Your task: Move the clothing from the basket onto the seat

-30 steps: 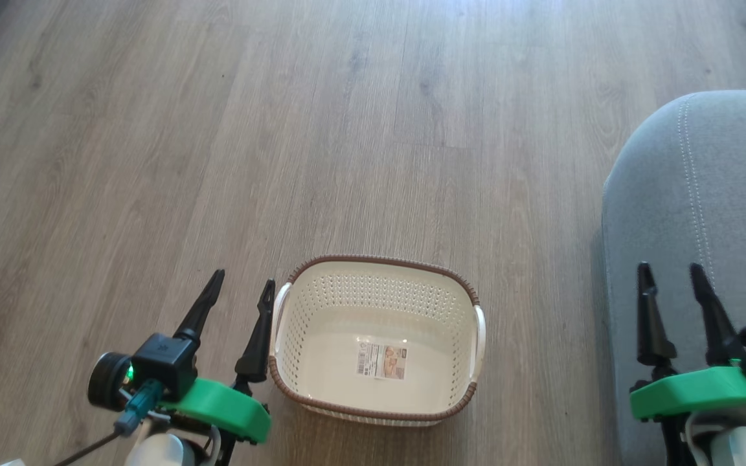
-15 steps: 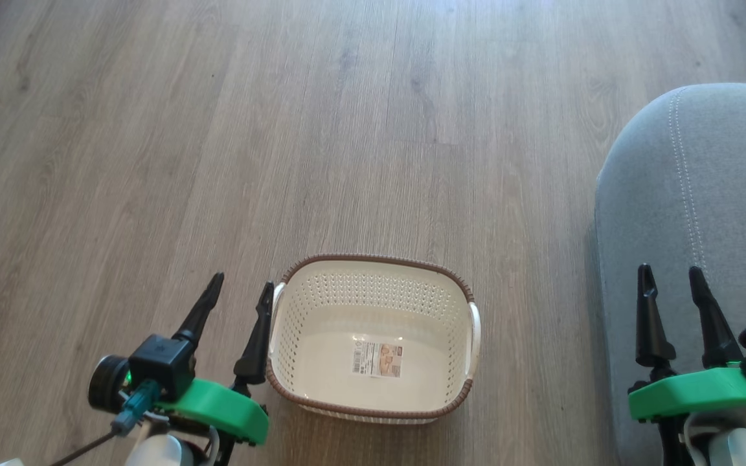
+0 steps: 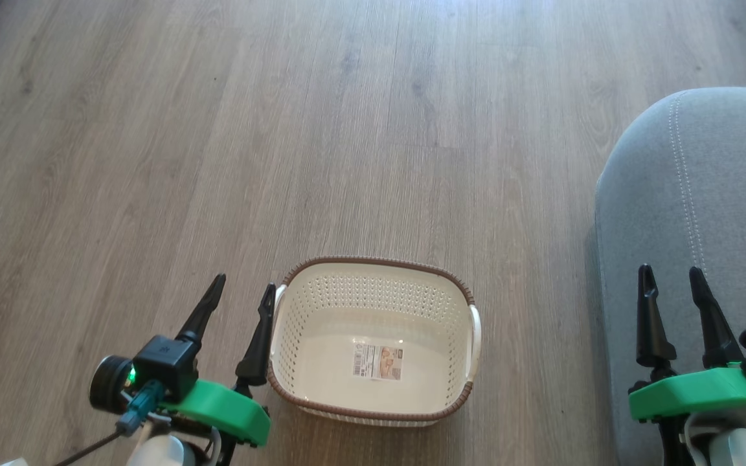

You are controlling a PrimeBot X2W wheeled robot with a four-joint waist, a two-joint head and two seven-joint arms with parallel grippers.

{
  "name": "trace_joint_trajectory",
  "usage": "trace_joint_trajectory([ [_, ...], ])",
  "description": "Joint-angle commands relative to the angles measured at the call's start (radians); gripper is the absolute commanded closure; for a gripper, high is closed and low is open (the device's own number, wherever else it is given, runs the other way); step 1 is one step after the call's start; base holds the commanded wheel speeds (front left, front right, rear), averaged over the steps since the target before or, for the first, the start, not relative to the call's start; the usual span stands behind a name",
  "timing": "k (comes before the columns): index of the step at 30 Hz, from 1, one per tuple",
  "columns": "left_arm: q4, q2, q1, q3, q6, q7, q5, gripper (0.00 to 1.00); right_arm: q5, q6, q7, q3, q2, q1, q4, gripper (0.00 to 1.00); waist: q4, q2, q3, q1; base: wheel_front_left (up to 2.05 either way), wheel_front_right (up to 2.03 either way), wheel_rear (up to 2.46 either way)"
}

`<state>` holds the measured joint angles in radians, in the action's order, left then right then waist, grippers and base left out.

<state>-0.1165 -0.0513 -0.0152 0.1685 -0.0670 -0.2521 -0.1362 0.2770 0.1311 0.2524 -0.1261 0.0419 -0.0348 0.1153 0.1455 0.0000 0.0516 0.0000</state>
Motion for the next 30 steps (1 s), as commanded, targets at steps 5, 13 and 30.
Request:
trace_joint_trajectory([
  [5,0.026,0.001,-0.019,-0.024,0.005,-0.010,0.008,0.00,0.005,0.000,0.009,0.018,0.008,0.026,-0.026,0.00,-0.004,0.0000,0.000,0.0000,0.00,0.00,0.00],
  [13,0.024,0.001,-0.020,-0.021,0.010,-0.010,0.014,0.00,0.003,0.000,0.009,0.023,0.008,0.025,-0.024,0.00,-0.010,0.0000,0.000,0.0000,0.00,0.00,0.00],
  [30,-0.083,0.000,0.015,0.002,-0.001,0.005,-0.024,1.00,0.000,0.000,-0.003,0.003,-0.007,-0.007,0.069,1.00,-0.008,0.0000,-0.009,0.0000,0.00,0.00,0.00],
])
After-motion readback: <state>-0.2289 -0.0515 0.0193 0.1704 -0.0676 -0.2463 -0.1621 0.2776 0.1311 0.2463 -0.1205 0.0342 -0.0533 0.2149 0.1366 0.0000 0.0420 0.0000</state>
